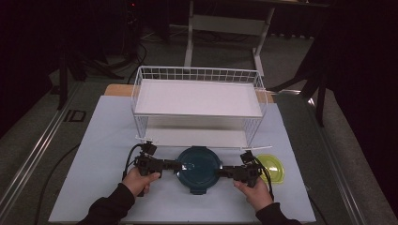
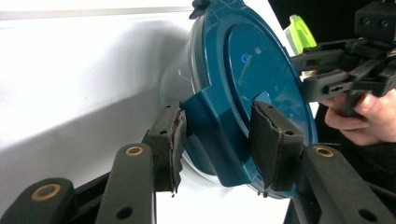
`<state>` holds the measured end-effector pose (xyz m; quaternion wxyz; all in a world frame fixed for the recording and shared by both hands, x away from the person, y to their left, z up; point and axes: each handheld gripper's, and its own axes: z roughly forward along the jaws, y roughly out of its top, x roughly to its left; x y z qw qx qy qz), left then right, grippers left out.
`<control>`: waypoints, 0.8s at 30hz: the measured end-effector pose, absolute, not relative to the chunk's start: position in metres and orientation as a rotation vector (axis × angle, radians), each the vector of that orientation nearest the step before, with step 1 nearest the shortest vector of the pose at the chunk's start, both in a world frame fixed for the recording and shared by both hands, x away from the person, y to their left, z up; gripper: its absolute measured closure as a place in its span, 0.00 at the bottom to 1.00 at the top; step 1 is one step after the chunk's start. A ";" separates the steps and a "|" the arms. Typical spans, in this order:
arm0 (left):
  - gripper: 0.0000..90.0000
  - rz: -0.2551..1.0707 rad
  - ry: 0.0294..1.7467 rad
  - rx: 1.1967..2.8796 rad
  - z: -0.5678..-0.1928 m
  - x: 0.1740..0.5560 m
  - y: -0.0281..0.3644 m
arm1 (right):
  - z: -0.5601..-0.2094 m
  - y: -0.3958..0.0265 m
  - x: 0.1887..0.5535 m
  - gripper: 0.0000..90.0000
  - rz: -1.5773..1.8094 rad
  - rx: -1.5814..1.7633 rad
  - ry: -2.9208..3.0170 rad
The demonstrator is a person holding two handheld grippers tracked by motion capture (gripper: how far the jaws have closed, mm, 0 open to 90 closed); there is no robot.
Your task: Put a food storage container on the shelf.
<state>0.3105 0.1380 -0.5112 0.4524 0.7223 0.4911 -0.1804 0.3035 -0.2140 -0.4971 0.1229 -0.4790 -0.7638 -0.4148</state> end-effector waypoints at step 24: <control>0.71 -0.281 1.156 1.847 -0.498 0.287 0.132 | -0.495 -0.218 0.293 0.44 -1.180 -1.321 -2.120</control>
